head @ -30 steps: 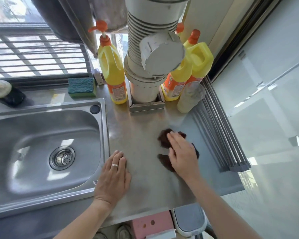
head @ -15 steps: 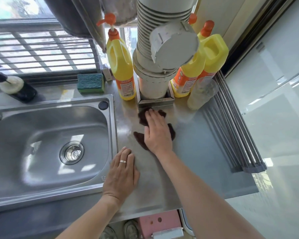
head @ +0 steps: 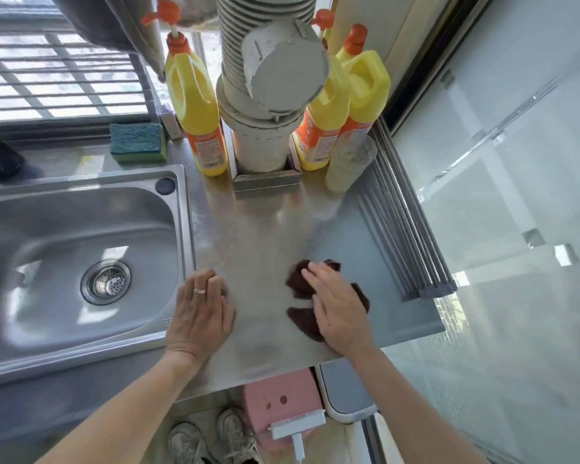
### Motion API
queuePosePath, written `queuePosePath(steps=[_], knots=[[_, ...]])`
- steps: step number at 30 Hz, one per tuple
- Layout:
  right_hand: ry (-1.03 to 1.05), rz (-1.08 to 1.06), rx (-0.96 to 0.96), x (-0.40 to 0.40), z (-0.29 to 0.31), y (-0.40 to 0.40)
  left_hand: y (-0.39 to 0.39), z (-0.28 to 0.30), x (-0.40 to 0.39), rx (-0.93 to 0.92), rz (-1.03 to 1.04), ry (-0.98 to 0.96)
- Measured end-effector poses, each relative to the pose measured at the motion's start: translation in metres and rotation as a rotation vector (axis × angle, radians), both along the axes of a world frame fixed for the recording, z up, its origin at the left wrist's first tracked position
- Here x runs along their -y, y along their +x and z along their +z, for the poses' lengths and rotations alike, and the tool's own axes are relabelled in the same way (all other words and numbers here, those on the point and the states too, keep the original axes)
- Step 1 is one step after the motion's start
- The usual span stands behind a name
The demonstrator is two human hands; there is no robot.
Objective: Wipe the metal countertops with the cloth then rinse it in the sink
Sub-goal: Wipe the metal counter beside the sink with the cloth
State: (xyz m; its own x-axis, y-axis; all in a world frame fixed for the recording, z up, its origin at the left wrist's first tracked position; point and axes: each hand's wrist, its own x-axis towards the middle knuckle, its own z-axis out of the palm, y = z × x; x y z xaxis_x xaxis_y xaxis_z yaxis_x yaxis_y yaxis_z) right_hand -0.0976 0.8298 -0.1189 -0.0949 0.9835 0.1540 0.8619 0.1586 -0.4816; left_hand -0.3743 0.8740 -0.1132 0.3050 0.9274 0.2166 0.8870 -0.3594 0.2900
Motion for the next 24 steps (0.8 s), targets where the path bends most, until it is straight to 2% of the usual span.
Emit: queuePosePath(steps=[4,6,8,10,16,19,21,24], knots=[[-0.047,-0.422,0.012,-0.013,-0.005,0.054,0.001,0.000,-0.001,-0.016,-0.001,0.012],[-0.049,-0.577,0.018,-0.030,-0.005,0.042,0.002,0.000,-0.001,-0.008,-0.006,0.018],[-0.055,-0.640,0.014,-0.054,-0.003,0.012,0.002,0.000,-0.002,0.000,-0.005,0.018],[-0.048,-0.549,-0.003,-0.073,-0.001,-0.029,0.002,-0.001,-0.001,0.010,0.002,0.013],[-0.045,0.026,-0.084,-0.050,-0.002,-0.145,-0.002,-0.003,0.001,0.087,0.009,0.010],[-0.021,0.160,-0.127,-0.009,0.001,-0.132,-0.007,-0.005,0.008,0.078,-0.074,0.043],[-0.012,0.182,-0.086,0.018,0.002,-0.099,-0.010,-0.004,0.019,0.053,-0.178,0.061],[0.025,-0.010,-0.028,0.034,-0.001,-0.026,-0.012,-0.004,0.027,0.043,-0.169,0.043]])
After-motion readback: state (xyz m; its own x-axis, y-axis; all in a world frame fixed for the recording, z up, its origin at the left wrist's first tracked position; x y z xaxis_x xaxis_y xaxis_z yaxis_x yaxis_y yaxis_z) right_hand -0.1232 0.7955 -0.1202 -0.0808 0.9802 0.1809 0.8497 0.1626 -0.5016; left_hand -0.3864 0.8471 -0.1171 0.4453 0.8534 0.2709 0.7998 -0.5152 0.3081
